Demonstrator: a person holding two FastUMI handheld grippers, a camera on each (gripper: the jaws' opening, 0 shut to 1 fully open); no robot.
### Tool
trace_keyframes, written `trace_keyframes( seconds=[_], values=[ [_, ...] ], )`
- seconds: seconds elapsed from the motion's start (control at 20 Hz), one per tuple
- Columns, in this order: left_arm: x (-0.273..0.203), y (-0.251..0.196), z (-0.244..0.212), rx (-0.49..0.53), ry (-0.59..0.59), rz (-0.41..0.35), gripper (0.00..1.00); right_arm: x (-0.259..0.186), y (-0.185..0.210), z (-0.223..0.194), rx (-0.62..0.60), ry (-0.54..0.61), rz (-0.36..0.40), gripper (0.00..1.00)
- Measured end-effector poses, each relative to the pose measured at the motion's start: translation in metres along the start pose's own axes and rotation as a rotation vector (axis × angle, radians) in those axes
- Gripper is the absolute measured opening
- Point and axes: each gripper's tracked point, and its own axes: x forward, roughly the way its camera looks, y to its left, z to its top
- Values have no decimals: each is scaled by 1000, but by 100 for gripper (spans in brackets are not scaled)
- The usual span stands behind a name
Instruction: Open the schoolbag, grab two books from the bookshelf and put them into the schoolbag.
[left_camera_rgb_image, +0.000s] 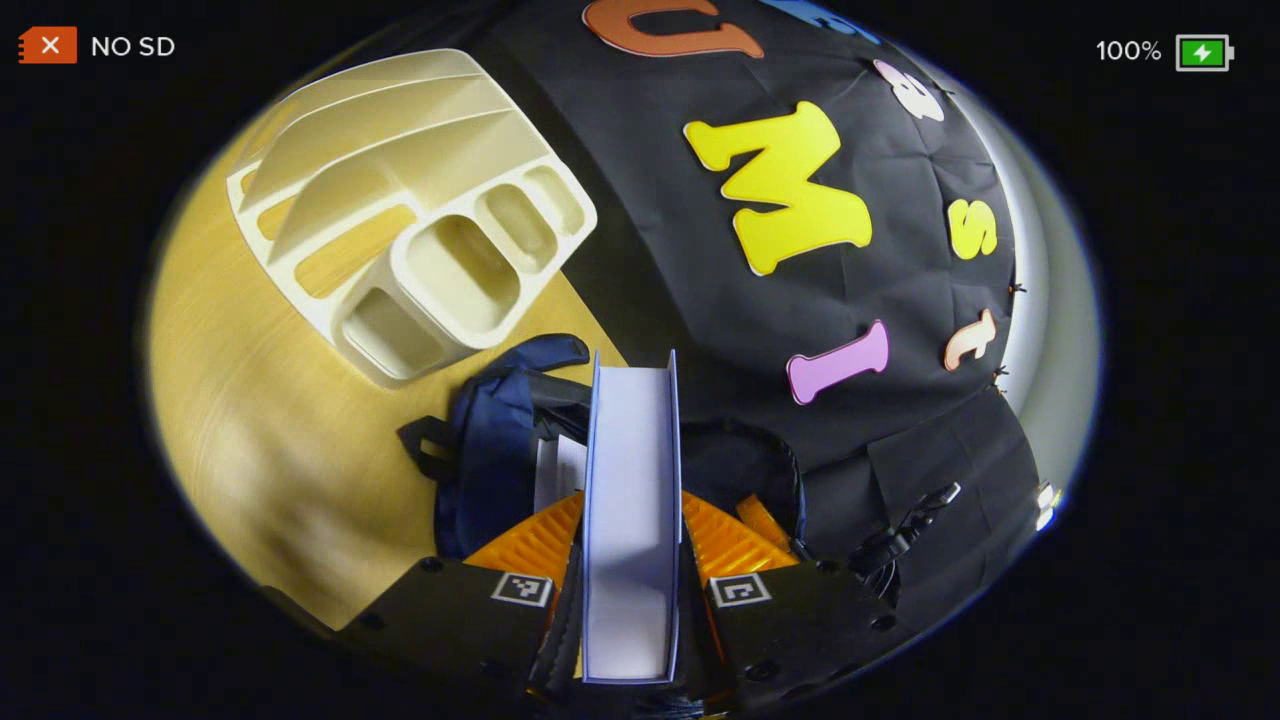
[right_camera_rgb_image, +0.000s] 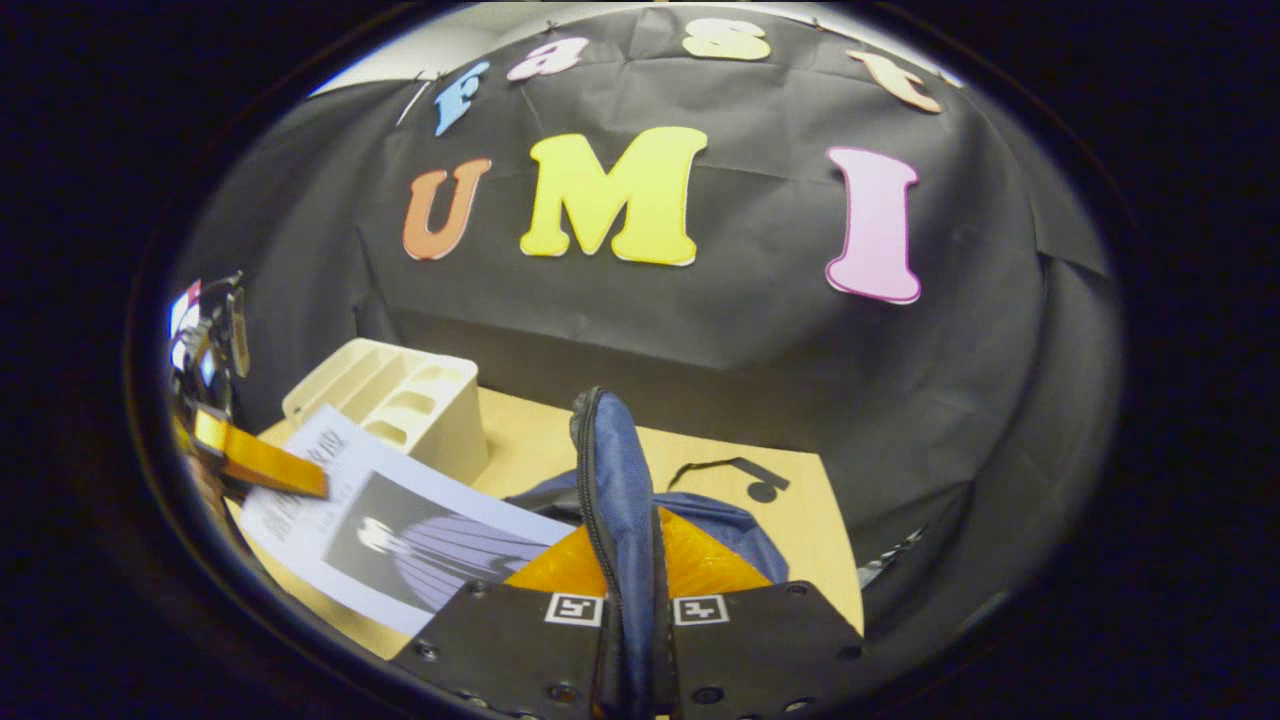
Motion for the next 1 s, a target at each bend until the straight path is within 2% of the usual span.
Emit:
trace_keyframes(
  seconds=[0.25,0.4,0.6,0.75,1.0],
  values=[
    [52,7,-21,12,11,74,43,2,-3,3,110,-25,51,11],
    [74,7,-27,-14,15,58,43,2,6,4,142,-22,99,11],
    [101,21,-20,75,-79,94,43,-3,19,4,109,-57,129,11],
    [115,27,-36,134,-111,84,43,-2,30,0,90,-73,151,11],
    [144,28,-51,64,-103,1,44,-5,41,-1,65,-86,153,11]
  ],
)
